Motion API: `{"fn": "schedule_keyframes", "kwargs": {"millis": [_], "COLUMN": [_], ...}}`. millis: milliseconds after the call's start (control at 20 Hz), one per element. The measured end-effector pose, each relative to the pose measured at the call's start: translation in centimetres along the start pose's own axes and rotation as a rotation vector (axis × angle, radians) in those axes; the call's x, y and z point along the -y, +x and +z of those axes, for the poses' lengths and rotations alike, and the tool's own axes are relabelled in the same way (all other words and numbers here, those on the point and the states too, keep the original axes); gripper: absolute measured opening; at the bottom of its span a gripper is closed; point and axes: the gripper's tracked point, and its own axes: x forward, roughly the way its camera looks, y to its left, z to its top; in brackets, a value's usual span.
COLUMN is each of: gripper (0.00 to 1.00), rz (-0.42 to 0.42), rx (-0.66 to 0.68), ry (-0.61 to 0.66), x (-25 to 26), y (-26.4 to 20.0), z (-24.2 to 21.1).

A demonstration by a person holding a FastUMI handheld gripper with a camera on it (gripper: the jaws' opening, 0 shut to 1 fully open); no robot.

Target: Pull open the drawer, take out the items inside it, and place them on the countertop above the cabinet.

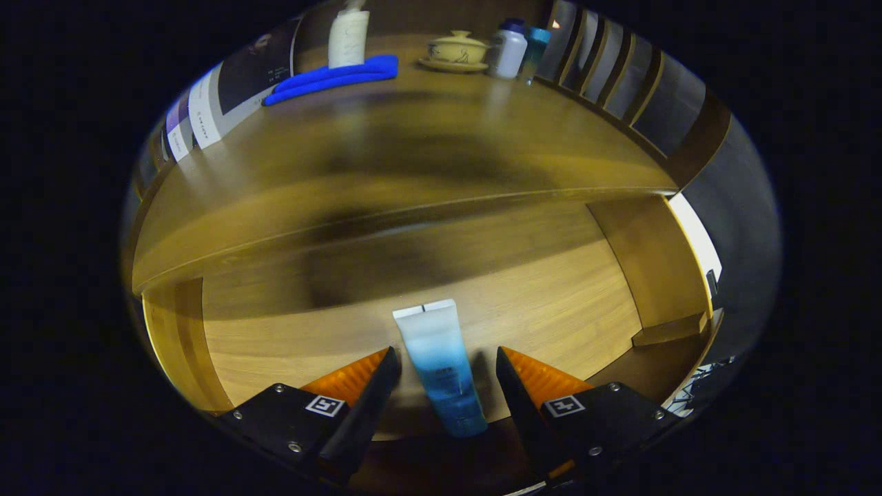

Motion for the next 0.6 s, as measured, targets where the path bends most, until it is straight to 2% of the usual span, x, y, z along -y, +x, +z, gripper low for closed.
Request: {"fn": "schedule_keyframes", "kwargs": {"millis": [250,400,500,600], "gripper": [0.88,0.86,0.82,0.68], "rz": [0.017,0.049,0.073,0.082], "rx": [-0.054,-0.065,-0.062,-0.054], "ry": [0.013,0.065,0.113,0.123], "x": [-0.2,-0.6,-1.2,-1.4], "y": [0.6,0.7,0.8,0.8], "z": [-0.9,-0.9,-1.1,-1.0]}}
